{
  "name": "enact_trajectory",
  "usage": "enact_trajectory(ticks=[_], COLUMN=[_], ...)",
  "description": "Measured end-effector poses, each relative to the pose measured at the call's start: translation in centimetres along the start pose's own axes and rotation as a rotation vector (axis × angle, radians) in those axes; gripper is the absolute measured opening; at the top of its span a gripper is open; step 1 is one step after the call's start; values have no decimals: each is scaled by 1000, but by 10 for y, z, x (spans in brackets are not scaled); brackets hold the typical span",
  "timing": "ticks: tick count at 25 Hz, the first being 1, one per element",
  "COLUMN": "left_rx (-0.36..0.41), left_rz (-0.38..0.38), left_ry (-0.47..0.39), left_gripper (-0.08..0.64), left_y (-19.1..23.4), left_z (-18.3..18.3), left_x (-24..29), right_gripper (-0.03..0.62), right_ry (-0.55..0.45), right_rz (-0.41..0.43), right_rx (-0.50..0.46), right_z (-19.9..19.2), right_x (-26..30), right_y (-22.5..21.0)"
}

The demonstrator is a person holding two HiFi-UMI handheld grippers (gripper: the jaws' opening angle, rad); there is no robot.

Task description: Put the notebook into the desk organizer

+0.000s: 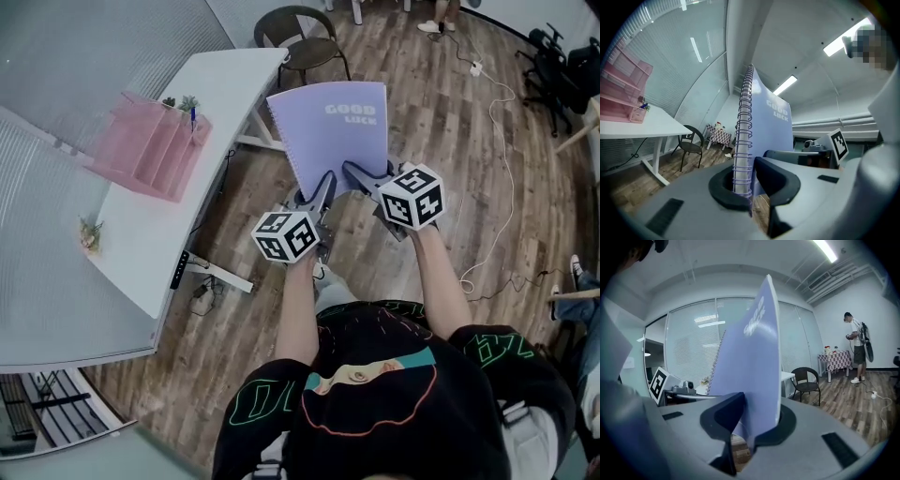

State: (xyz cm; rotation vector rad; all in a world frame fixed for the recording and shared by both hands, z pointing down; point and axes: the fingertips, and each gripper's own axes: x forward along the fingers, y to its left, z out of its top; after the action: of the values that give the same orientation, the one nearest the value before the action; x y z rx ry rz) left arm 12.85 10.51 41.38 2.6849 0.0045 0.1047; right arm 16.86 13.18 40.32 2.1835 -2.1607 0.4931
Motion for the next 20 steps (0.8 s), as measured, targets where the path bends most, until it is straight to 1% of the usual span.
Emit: enact_trajectory(ticks=[7,10,14,17,20], left_rx=[-31,-42,-80,-107,-130], left_rz=[29,30,21,9,-6], left_ry=[59,67,75,64,52], left_gripper=[43,43,43,43,44], left_y=[89,132,184,214,238], left_z=[25,42,56,67,71], left_x=[17,25,39,48,55], right_gripper=[75,75,75,75,75], right_ry=[30,44,84,109,130], right_rz=[5,2,-14,-31,-51], right_rx=[67,70,73,59,43], right_z=[7,16,22,30,32], right_x=[92,139,192,223,246], right_y=[-19,-27,-41,-49,-55])
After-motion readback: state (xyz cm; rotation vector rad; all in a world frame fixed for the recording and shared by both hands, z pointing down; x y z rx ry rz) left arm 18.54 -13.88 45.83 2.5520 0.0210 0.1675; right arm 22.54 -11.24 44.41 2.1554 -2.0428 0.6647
